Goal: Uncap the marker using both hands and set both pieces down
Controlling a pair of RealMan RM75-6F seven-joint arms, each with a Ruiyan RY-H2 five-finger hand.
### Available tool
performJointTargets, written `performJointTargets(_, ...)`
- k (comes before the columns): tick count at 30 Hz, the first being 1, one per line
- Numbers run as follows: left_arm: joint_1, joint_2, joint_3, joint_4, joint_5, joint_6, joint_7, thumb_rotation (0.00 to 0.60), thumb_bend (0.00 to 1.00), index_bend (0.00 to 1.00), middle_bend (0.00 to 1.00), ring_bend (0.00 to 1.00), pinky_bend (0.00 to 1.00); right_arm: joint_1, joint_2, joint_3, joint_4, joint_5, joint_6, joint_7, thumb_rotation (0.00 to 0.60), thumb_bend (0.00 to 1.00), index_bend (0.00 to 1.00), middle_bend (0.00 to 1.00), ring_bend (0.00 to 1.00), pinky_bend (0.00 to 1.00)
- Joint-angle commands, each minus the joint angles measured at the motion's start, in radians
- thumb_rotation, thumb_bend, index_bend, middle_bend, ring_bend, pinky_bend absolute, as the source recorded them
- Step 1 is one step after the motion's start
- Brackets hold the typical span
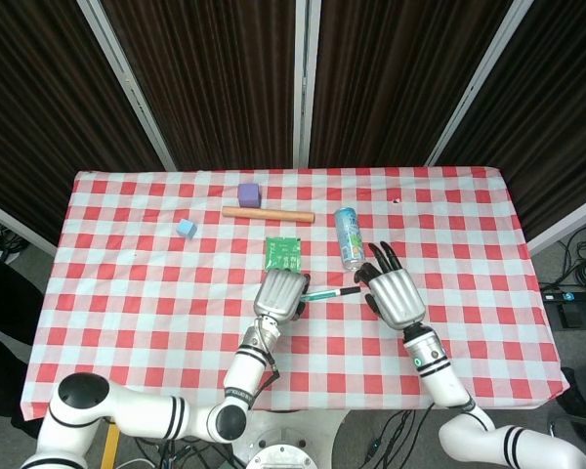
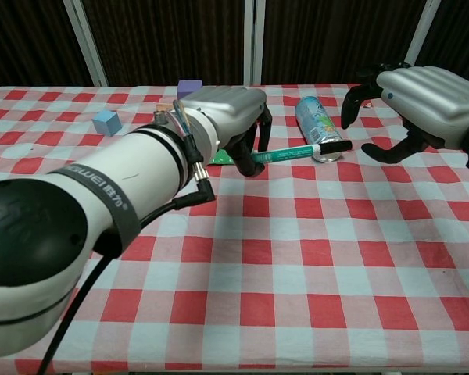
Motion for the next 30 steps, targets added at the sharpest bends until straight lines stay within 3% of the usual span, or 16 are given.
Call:
performJointTargets(1,-0.005,-0.001,-0.004,-0.003,-0.005,0.004,0.001,0.6,0.44,0.53,0.56,0.49,0.56,0.01,-0.016,0.001,0.016,0.003,-0.002,0.005,0.6,0.25,0.44,0.37,0.06,0.0)
performJointTargets(30,-0.031,0.011,-0.018,-0.038,-0.04,0.055,0.002,0.6,0.44,0.53,0.56,0.49,0.56,0.038,-0.062,-0.021,0.076,-0.006,0.035,0.076,0.6,0.25,0.45,0.41,0.09,0.0)
